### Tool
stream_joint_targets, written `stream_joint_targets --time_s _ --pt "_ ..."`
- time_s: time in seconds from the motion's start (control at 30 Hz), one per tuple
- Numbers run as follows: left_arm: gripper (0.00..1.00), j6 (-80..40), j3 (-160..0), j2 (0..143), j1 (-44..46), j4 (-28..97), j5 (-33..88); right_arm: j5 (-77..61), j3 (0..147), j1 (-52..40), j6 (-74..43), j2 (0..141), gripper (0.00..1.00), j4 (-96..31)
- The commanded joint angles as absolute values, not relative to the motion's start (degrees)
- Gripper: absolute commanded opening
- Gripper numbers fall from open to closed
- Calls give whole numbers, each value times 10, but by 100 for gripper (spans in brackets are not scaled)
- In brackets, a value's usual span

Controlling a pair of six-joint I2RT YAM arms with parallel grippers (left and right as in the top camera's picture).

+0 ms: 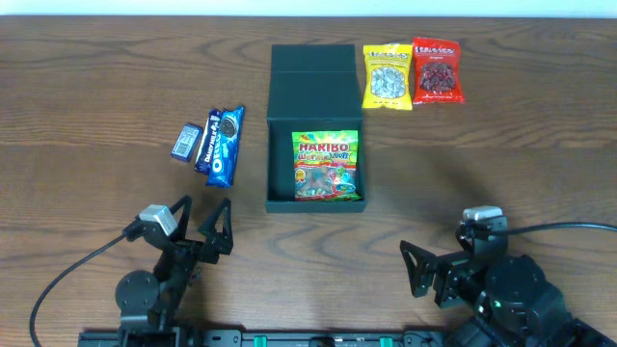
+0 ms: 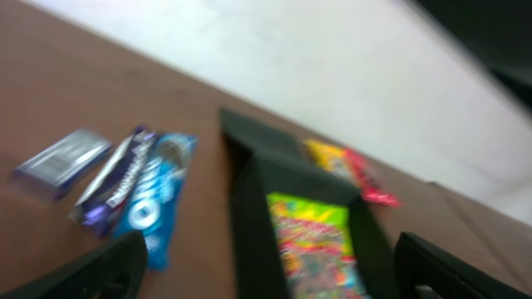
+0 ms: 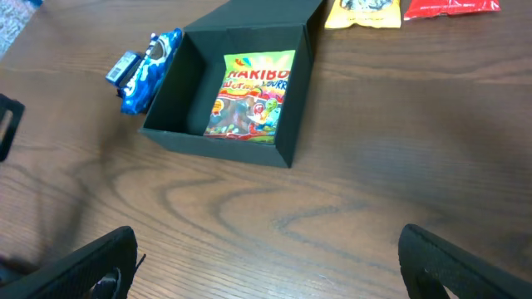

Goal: Pack container
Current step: 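Reach the left gripper to the blue Oreo pack and grasp it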

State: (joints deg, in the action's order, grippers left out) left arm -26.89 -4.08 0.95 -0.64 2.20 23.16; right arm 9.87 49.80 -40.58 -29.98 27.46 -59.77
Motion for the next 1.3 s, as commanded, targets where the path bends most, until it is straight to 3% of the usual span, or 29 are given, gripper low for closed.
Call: stream_joint_targets --time_s 0.0,0.13,0.47,0.77,1.27 --pt "96 -281 -53 31 -7 -1 263 105 503 -409 -308 273 99 -599" --pt "95 -232 -116 111 -7 22 249 105 503 -409 -308 273 99 -599" --pt "95 -50 -378 476 -7 143 245 105 503 -409 -308 273 99 -599" --pt "95 21 -561 751 28 270 134 105 503 -409 -308 273 99 -599" --pt "95 26 -575 927 52 177 90 105 503 -409 -308 273 99 -599"
